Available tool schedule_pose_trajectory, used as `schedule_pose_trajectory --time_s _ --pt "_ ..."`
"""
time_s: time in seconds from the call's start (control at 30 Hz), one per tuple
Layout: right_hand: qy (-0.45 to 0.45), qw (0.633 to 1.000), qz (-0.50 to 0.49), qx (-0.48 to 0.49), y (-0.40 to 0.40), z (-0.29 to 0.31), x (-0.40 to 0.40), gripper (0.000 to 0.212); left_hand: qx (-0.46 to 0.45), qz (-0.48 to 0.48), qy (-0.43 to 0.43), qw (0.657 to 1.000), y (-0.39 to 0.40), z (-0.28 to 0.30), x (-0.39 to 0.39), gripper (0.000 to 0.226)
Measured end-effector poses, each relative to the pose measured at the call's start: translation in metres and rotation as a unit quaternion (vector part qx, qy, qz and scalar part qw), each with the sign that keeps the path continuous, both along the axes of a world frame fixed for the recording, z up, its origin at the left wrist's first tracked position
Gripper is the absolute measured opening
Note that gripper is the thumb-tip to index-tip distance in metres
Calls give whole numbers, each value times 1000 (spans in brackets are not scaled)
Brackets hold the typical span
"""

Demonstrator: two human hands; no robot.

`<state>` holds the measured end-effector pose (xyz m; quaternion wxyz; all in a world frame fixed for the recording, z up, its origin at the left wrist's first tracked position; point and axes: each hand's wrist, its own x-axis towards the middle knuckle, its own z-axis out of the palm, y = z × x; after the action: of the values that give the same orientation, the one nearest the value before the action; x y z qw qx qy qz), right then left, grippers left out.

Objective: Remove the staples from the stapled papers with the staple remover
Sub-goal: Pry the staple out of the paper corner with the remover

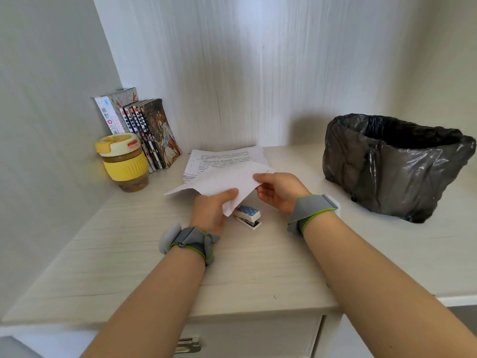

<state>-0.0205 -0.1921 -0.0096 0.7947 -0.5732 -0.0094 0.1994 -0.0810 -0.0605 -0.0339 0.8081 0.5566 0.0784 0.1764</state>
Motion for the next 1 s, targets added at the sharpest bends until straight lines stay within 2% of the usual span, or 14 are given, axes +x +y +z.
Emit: schedule_pose_trajectory --time_s 0.13,0.23,0.33,0.47,0.53,0.67,0.77,0.9,1.0 --pt "-38 998 -31 29 3 -1 -1 14 -60 -113 -44 991 -1 6 -7 17" --pt "-2 994 -54 98 5 -2 -3 13 -104 -176 -67 977 2 7 -9 33" --pt "28 988 -54 139 9 -3 -7 13 -53 -180 -74 980 0 7 -11 40" --pt "27 989 -33 145 12 -2 -14 8 61 -126 -86 986 -7 3 -12 29" --pt "4 993 -3 121 15 -1 -19 5 83 -85 -74 990 -9 3 -11 19" --pt "-89 995 44 29 21 0 -28 4 80 -25 -61 995 -3 1 -6 17" --pt "-171 976 40 -125 16 4 -28 16 68 23 -37 997 0 0 -4 20" --pt "-276 906 25 -320 8 4 -26 29 -7 47 -20 999 1 2 -4 14" --pt "-296 828 56 -472 11 -1 -31 46 -12 47 -24 999 1 2 -3 10"
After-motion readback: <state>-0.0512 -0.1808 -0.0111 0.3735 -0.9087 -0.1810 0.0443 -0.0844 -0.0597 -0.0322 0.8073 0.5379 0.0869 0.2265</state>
